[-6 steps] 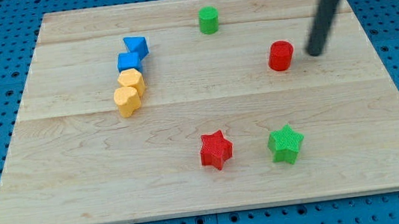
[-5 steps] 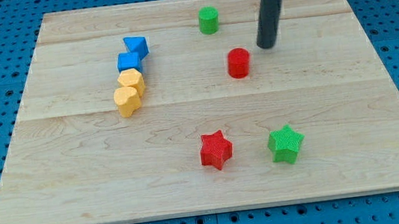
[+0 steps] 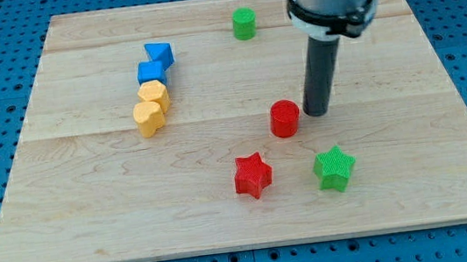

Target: Move the red circle diagonal to the red star

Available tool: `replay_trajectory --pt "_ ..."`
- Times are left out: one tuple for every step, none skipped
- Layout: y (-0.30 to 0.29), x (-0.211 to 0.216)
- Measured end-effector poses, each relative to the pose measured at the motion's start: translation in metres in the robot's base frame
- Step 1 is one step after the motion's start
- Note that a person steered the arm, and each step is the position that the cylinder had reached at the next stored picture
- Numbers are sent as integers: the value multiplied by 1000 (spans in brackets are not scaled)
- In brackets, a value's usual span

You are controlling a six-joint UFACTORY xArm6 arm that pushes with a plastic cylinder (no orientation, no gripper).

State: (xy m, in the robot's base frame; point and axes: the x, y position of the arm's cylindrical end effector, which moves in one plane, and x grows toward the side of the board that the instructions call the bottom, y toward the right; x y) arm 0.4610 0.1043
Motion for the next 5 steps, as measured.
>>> replay_trajectory --pt "-87 14" --pt "-124 0" --pt "-118 -48" --pt "-130 -15" --pt "-164 18"
